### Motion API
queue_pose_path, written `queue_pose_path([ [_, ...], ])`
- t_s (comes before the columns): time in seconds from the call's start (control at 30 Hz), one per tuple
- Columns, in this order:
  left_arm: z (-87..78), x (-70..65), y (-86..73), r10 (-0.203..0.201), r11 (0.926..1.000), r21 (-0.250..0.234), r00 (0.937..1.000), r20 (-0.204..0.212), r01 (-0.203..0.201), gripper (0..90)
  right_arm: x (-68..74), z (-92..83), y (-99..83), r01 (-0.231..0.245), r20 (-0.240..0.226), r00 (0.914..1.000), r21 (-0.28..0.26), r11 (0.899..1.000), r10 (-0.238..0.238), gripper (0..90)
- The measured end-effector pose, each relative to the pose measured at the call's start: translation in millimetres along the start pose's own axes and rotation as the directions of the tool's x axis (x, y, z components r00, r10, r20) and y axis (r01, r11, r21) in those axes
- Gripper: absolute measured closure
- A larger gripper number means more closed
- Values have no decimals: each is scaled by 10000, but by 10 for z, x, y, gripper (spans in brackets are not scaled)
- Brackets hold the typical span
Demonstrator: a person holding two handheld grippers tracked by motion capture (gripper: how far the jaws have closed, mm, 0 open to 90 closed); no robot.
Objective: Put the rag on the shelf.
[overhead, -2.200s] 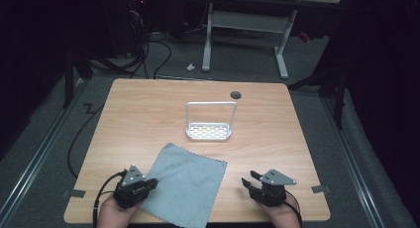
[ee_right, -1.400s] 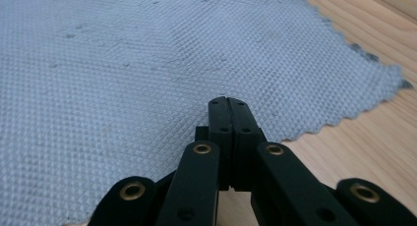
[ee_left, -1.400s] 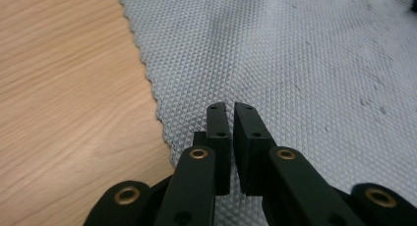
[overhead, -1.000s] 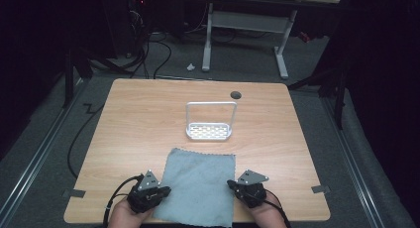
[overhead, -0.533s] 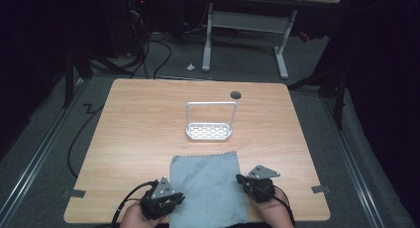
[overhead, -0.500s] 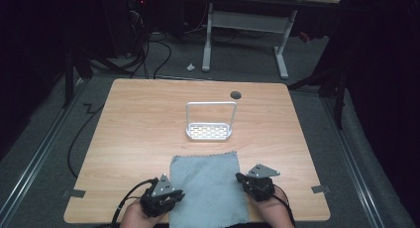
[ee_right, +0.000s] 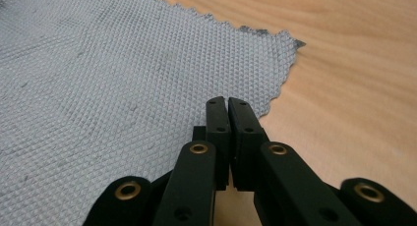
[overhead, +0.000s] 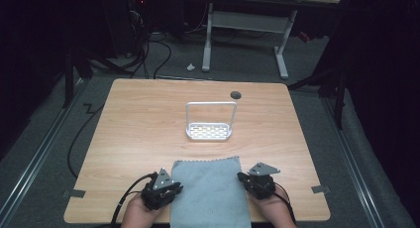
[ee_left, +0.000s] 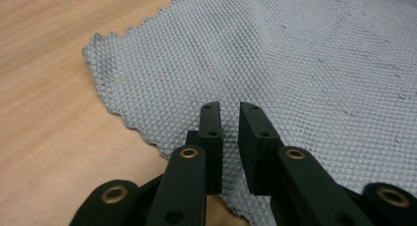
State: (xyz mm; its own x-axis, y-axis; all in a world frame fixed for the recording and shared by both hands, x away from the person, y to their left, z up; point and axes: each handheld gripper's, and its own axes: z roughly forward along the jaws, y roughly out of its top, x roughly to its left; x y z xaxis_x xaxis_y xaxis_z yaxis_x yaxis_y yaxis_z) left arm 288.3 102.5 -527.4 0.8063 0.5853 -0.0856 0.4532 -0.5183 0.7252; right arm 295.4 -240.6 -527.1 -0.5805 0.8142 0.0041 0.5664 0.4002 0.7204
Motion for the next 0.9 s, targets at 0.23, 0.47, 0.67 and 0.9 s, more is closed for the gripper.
queue_pose_path([
  [0.23,-62,64,27,-55,9998,-215,9983,-573,43,728,28,-150,1,-223,-184,9996,-692,9974,211,835],
  [0.47,157,413,197,-1414,9897,-496,9738,-1778,1347,626,-47,-123,-20,-301,-43,9995,-737,9968,298,812],
  [0.67,243,358,217,-1210,9920,-576,9775,-1726,1126,783,-89,-136,-27,-464,71,9989,-894,9949,472,761],
  [0.9,235,409,172,-1704,9830,-881,9787,-1149,1608,880,-79,-57,68,-530,248,9981,-1079,9927,560,685],
])
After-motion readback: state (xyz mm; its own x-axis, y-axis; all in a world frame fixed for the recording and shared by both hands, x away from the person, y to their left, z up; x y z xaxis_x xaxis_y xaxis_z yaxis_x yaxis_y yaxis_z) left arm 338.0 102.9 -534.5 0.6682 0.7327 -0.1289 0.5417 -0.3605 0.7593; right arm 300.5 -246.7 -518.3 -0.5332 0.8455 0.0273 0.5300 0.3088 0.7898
